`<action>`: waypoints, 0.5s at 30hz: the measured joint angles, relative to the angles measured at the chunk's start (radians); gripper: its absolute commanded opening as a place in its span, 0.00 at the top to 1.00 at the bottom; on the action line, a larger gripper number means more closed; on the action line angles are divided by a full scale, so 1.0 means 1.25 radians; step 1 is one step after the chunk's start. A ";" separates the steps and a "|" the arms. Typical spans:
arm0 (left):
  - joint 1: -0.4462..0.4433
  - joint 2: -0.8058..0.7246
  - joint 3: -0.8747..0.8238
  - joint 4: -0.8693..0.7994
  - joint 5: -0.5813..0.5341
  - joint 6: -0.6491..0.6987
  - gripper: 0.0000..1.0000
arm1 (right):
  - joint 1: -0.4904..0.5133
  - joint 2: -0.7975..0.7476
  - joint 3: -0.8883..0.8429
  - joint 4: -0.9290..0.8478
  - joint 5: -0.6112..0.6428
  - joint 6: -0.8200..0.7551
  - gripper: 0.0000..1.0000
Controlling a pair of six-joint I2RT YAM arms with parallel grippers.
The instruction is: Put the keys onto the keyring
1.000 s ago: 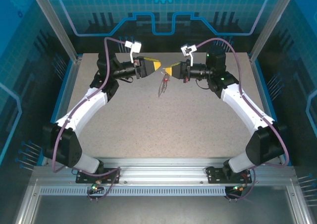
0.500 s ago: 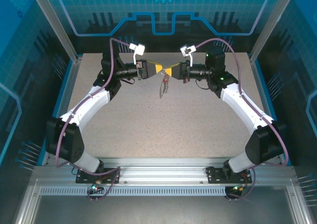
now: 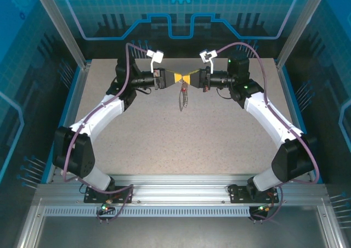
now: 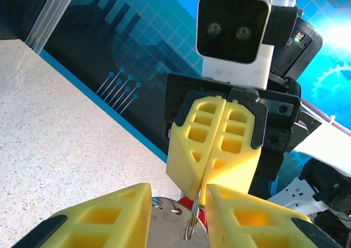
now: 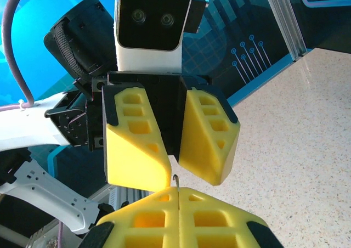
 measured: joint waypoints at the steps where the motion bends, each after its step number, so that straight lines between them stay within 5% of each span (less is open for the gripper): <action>1: -0.001 0.001 0.000 0.000 0.001 0.000 0.71 | -0.002 0.000 0.000 0.000 0.000 0.000 1.00; 14: -0.013 0.006 0.001 0.020 0.009 -0.004 1.00 | -0.012 0.000 0.000 0.000 0.002 0.003 1.00; 15: -0.014 0.008 0.001 0.025 0.009 -0.002 1.00 | -0.013 0.000 0.000 0.000 0.003 0.004 0.94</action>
